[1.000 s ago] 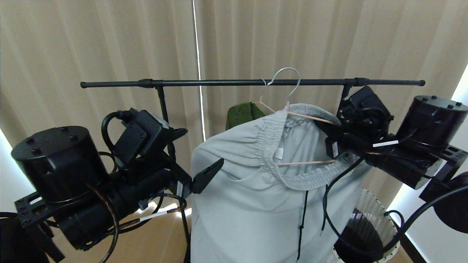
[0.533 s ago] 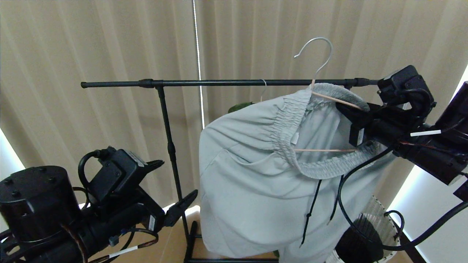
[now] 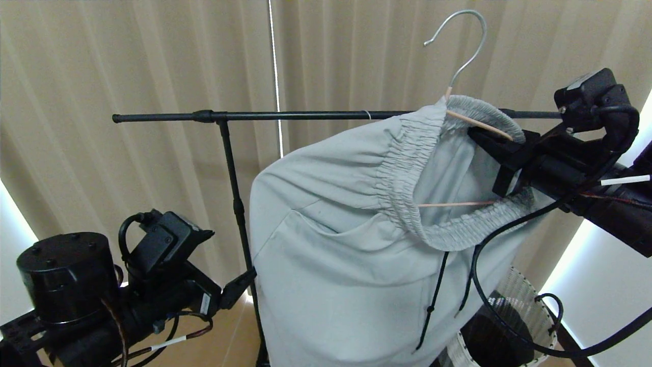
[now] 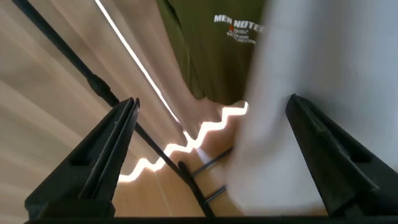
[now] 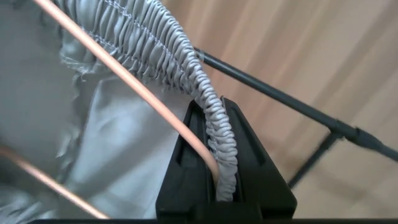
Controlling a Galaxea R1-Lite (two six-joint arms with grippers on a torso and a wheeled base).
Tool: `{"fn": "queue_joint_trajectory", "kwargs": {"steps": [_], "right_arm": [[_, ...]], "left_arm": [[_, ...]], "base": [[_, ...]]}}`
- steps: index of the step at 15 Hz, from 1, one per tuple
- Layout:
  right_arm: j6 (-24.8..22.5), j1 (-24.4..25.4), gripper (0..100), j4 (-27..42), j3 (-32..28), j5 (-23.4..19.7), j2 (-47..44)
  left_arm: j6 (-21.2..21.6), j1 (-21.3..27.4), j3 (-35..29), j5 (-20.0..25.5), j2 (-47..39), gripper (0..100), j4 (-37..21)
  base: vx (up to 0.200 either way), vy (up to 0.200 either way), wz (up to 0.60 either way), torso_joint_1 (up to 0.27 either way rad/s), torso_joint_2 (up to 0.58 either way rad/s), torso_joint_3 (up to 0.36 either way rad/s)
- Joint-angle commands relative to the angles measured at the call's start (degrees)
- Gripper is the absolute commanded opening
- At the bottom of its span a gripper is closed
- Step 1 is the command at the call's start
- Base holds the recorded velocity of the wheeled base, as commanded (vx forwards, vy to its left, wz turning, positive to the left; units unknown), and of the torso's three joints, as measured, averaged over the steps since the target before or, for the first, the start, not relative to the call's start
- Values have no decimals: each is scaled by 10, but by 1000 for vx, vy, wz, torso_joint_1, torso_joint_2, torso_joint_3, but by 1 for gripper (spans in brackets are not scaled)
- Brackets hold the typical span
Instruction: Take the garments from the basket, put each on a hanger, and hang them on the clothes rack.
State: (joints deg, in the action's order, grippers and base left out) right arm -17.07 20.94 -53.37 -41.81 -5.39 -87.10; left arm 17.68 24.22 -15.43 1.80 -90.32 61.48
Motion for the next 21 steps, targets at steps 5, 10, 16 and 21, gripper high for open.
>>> {"fn": "queue_joint_trajectory", "kwargs": {"steps": [5, 10, 16, 21], "right_arm": [[4, 16, 0, -1, -1, -3, 9], [4, 16, 0, 0, 0, -3, 11], [4, -3, 0, 2, 1, 1, 7], [3, -40, 0, 3, 2, 3, 6]], "left_arm": [[0, 1, -27, 0, -38, 100, 6], [0, 1, -21, 0, -61, 0, 47], [65, -81, 43, 0, -110, 0, 127], [106, -129, 70, -1, -167, 0, 215]], "base": [[0, 0, 0, 0, 0, 0], [0, 0, 0, 0, 0, 0], [0, 0, 0, 0, 0, 0], [0, 0, 0, 0, 0, 0]]}}
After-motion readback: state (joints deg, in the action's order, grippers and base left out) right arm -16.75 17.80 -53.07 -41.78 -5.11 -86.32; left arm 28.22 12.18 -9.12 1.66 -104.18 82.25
